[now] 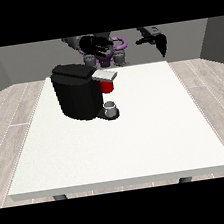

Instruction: Insert the coffee pod into the coffee machine and close the lid

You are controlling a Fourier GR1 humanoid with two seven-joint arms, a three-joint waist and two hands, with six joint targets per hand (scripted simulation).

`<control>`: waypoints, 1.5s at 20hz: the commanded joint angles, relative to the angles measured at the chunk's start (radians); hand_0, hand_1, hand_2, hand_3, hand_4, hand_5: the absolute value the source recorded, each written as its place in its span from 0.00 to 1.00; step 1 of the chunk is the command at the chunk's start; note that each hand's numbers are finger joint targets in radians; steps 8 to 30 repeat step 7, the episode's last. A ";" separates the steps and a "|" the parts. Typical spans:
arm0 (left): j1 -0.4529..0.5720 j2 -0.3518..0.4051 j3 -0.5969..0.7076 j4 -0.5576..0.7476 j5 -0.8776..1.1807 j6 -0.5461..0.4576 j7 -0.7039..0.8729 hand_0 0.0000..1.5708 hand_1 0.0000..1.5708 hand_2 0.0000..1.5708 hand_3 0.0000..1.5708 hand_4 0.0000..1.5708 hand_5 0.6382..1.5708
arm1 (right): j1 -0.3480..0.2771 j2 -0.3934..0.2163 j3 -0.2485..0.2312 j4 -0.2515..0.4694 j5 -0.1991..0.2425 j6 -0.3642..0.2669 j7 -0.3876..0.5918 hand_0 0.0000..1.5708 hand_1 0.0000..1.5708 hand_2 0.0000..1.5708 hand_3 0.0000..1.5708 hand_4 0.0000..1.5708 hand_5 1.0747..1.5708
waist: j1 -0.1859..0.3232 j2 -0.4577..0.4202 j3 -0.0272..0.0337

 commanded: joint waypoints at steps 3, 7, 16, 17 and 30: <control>0.053 -0.014 0.004 0.017 0.008 0.007 -0.021 0.00 0.00 0.00 0.00 0.13 1.00 | 0.198 0.036 0.072 -0.088 -0.112 0.057 -0.094 0.00 0.00 0.00 0.00 0.17 1.00 | -0.066 -0.089 0.0002; 0.084 -0.016 0.025 0.078 0.001 0.024 -0.077 0.00 0.00 0.00 0.00 0.12 1.00 | 0.382 0.037 0.178 -0.166 -0.191 -0.033 -0.095 0.00 0.00 0.00 0.00 0.10 1.00 | -0.138 -0.144 -0.0001; 0.084 -0.016 0.025 0.078 0.001 0.024 -0.077 0.00 0.00 0.00 0.00 0.12 1.00 | 0.382 0.037 0.178 -0.166 -0.191 -0.033 -0.095 0.00 0.00 0.00 0.00 0.10 1.00 | -0.138 -0.144 -0.0001; 0.084 -0.016 0.025 0.078 0.001 0.024 -0.077 0.00 0.00 0.00 0.00 0.12 1.00 | 0.382 0.037 0.178 -0.166 -0.191 -0.033 -0.095 0.00 0.00 0.00 0.00 0.10 1.00 | -0.138 -0.144 -0.0001; 0.084 -0.016 0.025 0.078 0.001 0.024 -0.077 0.00 0.00 0.00 0.00 0.12 1.00 | 0.382 0.037 0.178 -0.166 -0.191 -0.033 -0.095 0.00 0.00 0.00 0.00 0.10 1.00 | -0.138 -0.144 -0.0001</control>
